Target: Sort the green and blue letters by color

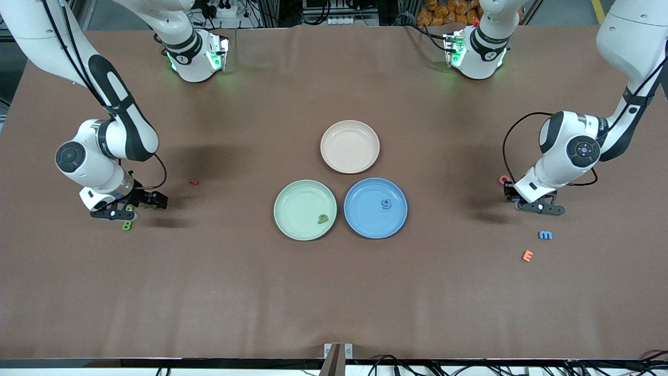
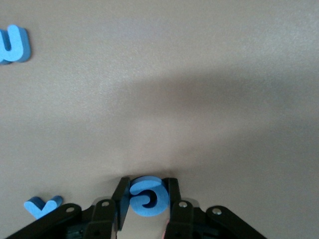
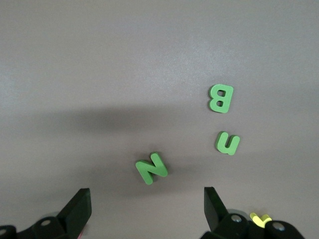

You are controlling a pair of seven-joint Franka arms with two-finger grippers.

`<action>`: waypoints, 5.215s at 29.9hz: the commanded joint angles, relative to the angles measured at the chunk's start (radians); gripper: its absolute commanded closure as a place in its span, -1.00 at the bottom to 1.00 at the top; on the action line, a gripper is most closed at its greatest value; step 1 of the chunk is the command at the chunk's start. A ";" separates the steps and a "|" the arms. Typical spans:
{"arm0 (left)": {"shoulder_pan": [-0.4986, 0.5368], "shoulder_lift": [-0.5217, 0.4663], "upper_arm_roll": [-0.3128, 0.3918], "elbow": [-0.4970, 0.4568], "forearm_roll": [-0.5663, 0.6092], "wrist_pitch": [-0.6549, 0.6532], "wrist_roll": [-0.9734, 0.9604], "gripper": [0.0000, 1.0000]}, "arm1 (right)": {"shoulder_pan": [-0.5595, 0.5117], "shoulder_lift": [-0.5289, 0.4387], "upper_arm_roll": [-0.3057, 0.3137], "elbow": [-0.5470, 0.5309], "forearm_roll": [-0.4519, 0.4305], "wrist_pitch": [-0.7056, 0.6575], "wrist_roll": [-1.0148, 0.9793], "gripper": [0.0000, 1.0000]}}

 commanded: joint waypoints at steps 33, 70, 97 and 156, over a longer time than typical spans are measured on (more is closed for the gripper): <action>-0.353 0.133 -0.215 0.253 0.012 -0.123 -0.818 1.00 | -0.020 -0.017 0.009 -0.057 -0.017 0.031 -0.003 -1.00; -0.698 0.260 -0.018 0.482 0.030 -0.143 -1.086 -1.00 | -0.006 -0.052 0.012 0.049 -0.022 -0.124 -0.005 1.00; -0.261 0.058 -0.044 0.320 0.016 -0.393 -0.341 -1.00 | 0.316 -0.015 0.021 0.350 0.000 -0.403 0.386 0.97; 0.341 0.079 -0.193 0.020 0.216 -0.074 -0.023 -1.00 | 0.605 0.210 0.027 0.624 -0.037 -0.408 0.861 -1.00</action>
